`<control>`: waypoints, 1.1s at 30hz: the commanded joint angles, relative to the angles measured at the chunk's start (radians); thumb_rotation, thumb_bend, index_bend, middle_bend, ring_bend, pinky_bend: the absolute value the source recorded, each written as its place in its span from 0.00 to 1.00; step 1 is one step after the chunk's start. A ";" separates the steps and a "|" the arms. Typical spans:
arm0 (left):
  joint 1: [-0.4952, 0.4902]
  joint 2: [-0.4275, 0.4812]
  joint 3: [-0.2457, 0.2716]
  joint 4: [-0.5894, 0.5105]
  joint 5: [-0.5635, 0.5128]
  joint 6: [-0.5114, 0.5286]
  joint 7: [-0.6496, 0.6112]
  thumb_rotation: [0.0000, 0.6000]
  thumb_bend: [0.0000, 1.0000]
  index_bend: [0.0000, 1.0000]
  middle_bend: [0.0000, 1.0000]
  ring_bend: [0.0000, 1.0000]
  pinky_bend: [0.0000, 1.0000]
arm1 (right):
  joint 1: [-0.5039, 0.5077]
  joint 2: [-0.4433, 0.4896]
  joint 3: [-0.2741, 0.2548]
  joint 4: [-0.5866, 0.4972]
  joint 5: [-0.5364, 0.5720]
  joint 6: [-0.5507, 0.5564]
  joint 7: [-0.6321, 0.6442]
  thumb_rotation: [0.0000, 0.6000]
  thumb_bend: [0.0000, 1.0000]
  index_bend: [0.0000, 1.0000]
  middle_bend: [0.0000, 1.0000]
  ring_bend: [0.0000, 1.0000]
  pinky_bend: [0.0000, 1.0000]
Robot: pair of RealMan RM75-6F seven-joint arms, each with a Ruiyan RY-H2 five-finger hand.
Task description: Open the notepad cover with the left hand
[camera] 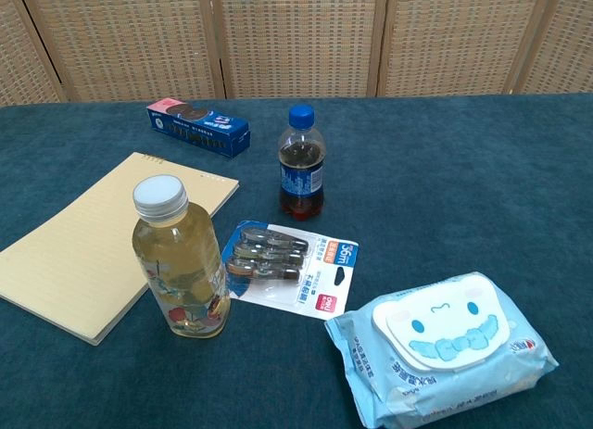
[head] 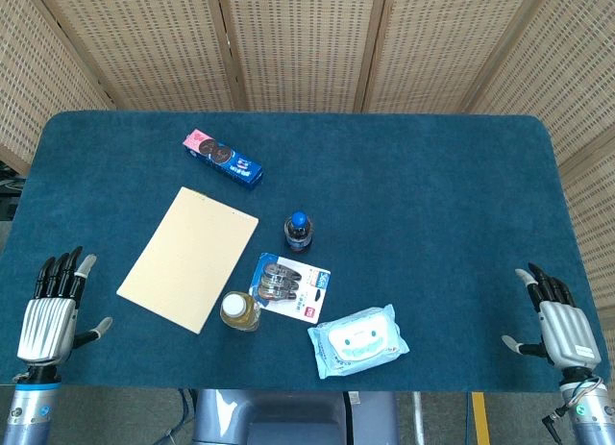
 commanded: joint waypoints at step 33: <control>0.000 0.000 0.005 0.003 0.017 0.006 -0.006 1.00 0.12 0.00 0.00 0.00 0.00 | -0.025 -0.061 0.020 0.076 -0.091 0.120 0.033 1.00 0.16 0.06 0.00 0.00 0.00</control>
